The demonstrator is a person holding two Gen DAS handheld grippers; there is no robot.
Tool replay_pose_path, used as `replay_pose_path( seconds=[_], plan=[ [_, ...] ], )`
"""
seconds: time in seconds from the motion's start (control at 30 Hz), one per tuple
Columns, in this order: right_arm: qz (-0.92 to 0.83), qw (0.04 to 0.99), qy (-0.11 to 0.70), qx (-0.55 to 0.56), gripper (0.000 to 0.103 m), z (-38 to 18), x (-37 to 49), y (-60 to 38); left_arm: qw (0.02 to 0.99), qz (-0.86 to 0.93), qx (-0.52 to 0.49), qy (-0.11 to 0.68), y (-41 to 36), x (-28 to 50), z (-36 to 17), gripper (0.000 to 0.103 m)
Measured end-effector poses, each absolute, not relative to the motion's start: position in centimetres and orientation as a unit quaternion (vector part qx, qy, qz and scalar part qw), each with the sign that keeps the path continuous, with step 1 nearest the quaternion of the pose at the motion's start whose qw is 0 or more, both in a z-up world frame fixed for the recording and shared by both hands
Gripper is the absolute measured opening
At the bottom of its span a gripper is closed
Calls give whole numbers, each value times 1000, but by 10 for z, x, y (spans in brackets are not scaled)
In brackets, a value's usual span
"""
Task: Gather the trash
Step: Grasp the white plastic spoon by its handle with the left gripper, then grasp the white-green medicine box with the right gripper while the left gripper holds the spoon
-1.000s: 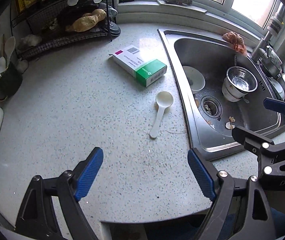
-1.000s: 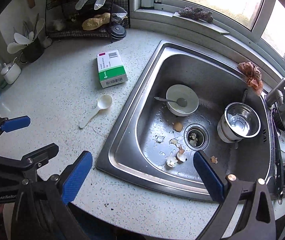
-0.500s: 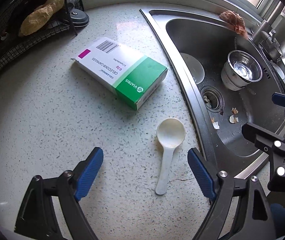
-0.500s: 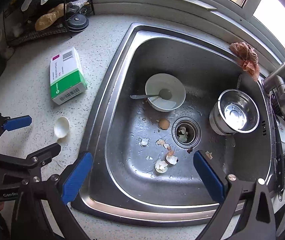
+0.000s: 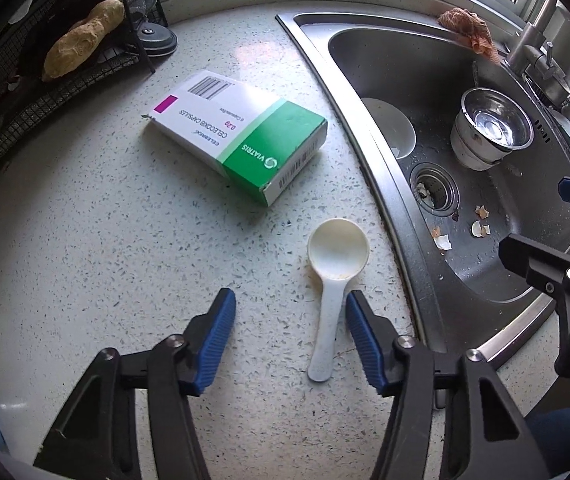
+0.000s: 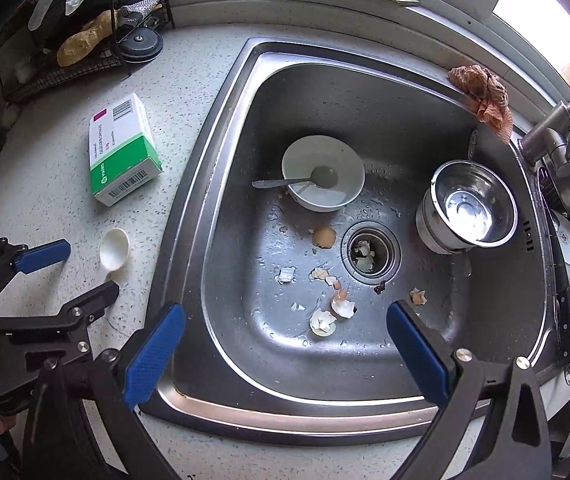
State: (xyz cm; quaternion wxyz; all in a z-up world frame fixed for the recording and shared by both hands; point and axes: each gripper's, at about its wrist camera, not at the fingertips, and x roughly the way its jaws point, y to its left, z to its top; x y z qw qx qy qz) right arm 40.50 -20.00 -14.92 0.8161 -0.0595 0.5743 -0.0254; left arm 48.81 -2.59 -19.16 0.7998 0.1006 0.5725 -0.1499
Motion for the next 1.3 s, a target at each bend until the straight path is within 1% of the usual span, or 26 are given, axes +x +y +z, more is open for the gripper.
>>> replay_pose_path(
  seconds=[0.07, 0.27, 0.4, 0.57, 0.8, 1.1, 1.3],
  plan=[
    [-26, 817, 574, -58, 101, -148, 403, -201, 801, -149, 92, 573, -26, 484, -188, 9],
    [-21, 824, 561, -75, 101, -137, 403, -193, 803, -157, 52, 572, -22, 478, -185, 9],
    [-3, 833, 545, -92, 101, -128, 409, -179, 822, -140, 19, 552, 0, 482, -166, 9],
    [28, 839, 532, -108, 101, -121, 431, -152, 843, -104, -10, 528, 33, 505, -151, 9],
    [62, 837, 529, -129, 101, -123, 475, -113, 848, -72, -35, 524, 70, 535, -149, 9],
    [106, 815, 553, -137, 101, -149, 523, -75, 837, -69, -45, 541, 101, 567, -167, 9],
    [119, 799, 573, -137, 101, -172, 541, -58, 833, -77, -29, 547, 109, 579, -175, 9]
  ],
)
